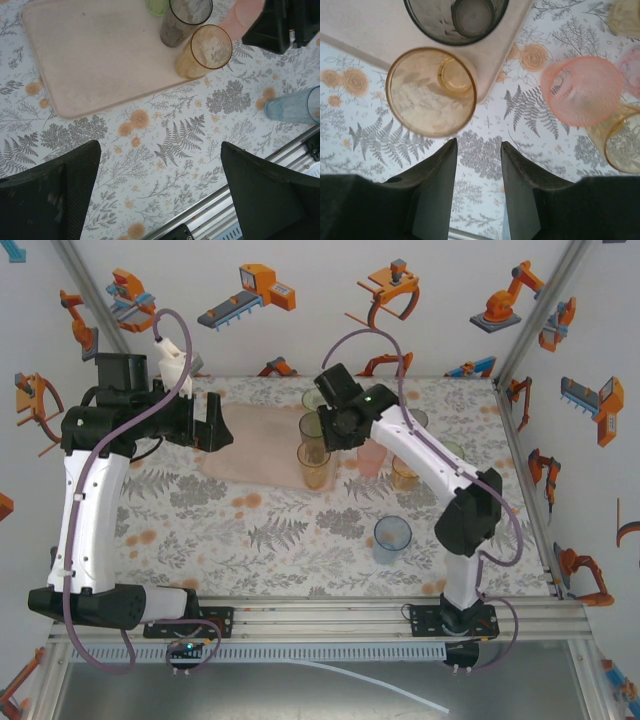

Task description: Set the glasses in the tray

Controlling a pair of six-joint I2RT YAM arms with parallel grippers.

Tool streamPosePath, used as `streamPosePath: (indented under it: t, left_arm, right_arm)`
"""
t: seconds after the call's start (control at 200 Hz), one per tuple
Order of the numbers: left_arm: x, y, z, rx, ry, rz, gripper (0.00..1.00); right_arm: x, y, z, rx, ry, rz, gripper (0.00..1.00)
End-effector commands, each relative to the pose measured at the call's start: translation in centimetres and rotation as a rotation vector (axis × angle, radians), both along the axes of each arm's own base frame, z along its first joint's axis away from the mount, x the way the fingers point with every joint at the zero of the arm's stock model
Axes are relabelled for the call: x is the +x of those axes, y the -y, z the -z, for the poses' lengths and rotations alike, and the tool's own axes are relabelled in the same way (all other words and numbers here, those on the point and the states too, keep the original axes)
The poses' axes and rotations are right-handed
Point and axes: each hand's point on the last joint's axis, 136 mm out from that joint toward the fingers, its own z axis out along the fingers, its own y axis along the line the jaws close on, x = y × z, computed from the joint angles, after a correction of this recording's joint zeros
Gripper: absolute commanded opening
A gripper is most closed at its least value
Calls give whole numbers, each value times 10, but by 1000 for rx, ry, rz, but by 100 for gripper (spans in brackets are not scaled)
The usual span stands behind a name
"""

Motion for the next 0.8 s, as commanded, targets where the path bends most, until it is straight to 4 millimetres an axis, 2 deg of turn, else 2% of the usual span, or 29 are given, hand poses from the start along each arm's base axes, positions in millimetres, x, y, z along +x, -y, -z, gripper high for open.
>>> streamPosePath:
  t: [0.0, 0.175, 0.28, 0.386, 0.556, 0.796]
  left_arm:
    - [-3, 2, -13, -33, 34, 12, 97]
    - [-1, 6, -11, -46, 22, 30, 97]
    - [0, 9, -9, -58, 8, 42, 97]
    - [3, 13, -9, -72, -2, 53, 97]
    - [5, 15, -10, -80, -5, 60, 97]
    - [5, 15, -6, -77, -13, 57, 97]
  right_arm:
    - [-36, 39, -26, -24, -17, 42, 41]
    - [-104, 111, -34, -78, -57, 165, 41]
    - [-143, 147, -23, -79, -94, 235, 43]
    - [-174, 168, -7, -76, -144, 278, 43]
    - [-198, 182, 14, -46, -182, 318, 43]
    - [-204, 173, 46, -36, -255, 308, 43]
